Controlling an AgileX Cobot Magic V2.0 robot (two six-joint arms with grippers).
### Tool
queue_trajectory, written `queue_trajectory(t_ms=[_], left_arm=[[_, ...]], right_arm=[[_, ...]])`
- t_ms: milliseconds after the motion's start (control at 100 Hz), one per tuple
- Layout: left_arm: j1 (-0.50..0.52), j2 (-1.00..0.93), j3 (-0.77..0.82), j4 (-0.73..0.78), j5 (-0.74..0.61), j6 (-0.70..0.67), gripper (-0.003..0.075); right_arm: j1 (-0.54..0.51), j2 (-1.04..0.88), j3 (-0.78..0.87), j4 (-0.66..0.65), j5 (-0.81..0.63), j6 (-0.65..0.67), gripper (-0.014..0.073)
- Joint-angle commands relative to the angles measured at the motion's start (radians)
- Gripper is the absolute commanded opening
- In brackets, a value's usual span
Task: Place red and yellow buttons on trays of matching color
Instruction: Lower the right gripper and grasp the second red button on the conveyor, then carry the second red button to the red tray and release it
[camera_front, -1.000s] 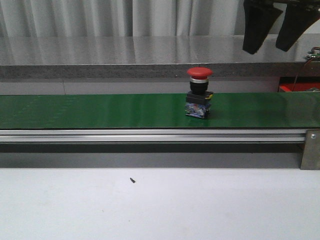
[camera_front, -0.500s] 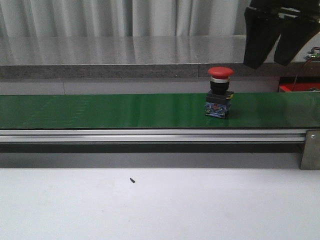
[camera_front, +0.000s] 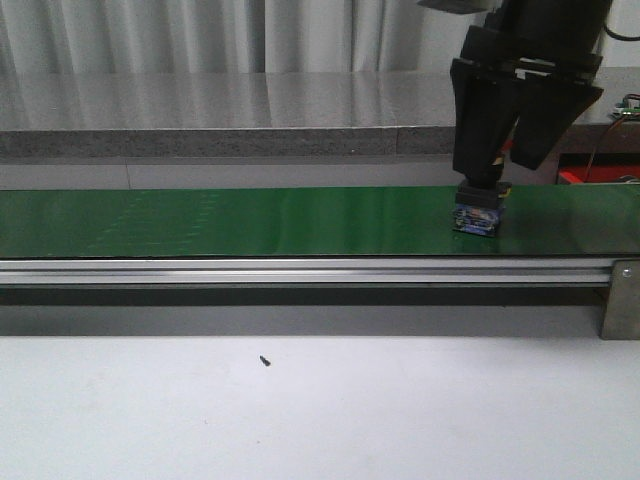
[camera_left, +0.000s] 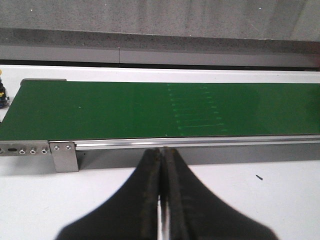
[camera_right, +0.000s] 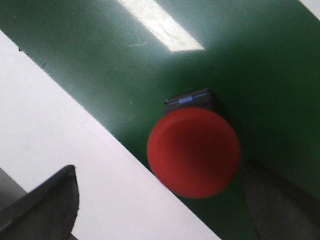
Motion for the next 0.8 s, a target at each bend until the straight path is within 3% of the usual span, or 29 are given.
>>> queue_trajectory(t_ms=[0, 70, 260, 400, 640, 790], left_arm=[[-0.007, 0.011, -0.023, -0.021, -0.074, -0.001, -0.002], [-0.007, 0.011, -0.023, -0.021, -0.074, -0.001, -0.002], [-0.007, 0.011, -0.023, -0.021, -0.074, -0.001, -0.002], [-0.007, 0.011, -0.023, -0.021, -0.074, -0.001, -0.002], [-0.007, 0.011, -0.023, -0.021, -0.074, -0.001, -0.002], [-0.007, 0.011, -0.023, -0.021, -0.074, -0.001, -0.002]], right_arm=[[-0.001, -0.037, -0.023, 0.015, 0.027, -0.012, 0.0647], [-0.001, -0.037, -0.023, 0.005, 0.017, -0.011, 0.0603], [-0.003, -0.037, -0.023, -0.017, 0.006, -0.008, 0.0333], [-0.004, -0.037, -0.023, -0.024, 0.005, -0.006, 0.0202], [-0.014, -0.05, -0.048, -0.09, 0.008, 0.011, 0.0181], [-0.096, -0.053, -0.15, -0.087, 0.017, 0.05, 0.0181]])
